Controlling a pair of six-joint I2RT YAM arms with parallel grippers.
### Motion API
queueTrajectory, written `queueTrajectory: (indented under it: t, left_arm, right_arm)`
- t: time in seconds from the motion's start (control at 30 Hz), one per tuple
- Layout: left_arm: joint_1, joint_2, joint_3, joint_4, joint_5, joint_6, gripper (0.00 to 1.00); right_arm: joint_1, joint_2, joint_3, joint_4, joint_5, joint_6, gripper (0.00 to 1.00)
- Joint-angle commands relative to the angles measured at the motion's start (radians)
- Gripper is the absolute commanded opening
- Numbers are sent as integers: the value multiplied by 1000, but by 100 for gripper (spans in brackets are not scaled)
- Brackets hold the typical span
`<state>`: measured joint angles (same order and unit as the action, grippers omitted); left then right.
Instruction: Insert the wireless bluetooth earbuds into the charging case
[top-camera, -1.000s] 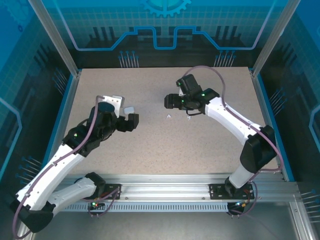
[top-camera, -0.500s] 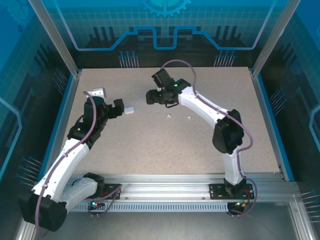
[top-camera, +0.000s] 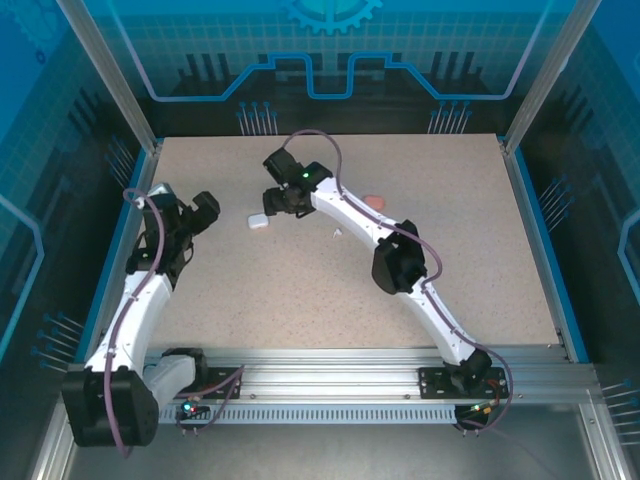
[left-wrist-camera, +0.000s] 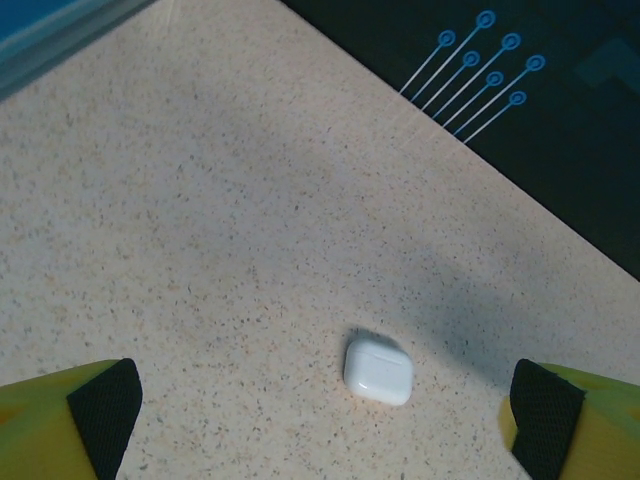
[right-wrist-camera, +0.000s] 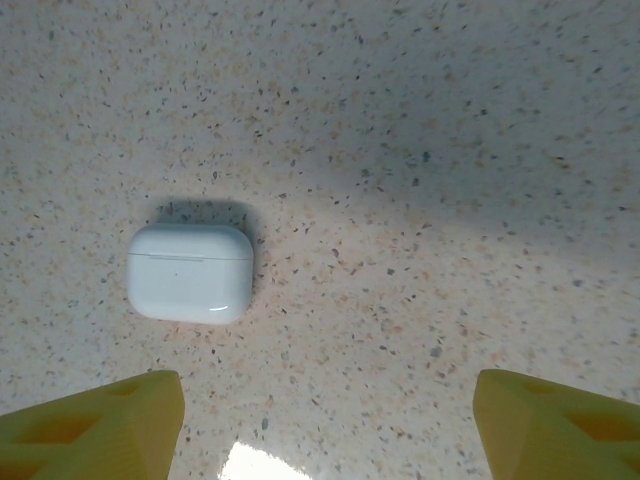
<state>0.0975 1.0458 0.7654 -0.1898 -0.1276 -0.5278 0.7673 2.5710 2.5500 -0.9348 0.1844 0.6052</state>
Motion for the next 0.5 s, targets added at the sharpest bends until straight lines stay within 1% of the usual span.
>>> queueTrajectory:
  t: [0.0,0.1,0.23,0.33,0.4,0.47]
  left_arm:
    - [23,45,7,15,105,-58,99]
    - [25,115,37,-8,166,-48,99]
    - [16,267,107,-54,256,-32,99]
    - [-45,379,195,-121,237,21,99]
    - [-103,443,259,-169,187,68,99]
    - [-147,513,331,-209,165,94,99]
  right_arm:
    - [35,49,47,40,22,-21,77]
    - [46,71,64,40,46,-10,77]
    - [44,16,52,5,90,-5,77]
    - [23,-78,-15,-9,126,-3,77]
    - [-2,-147,-94,-11,133,12,77]
    - [-32,-235,-196,1,132,22,77]
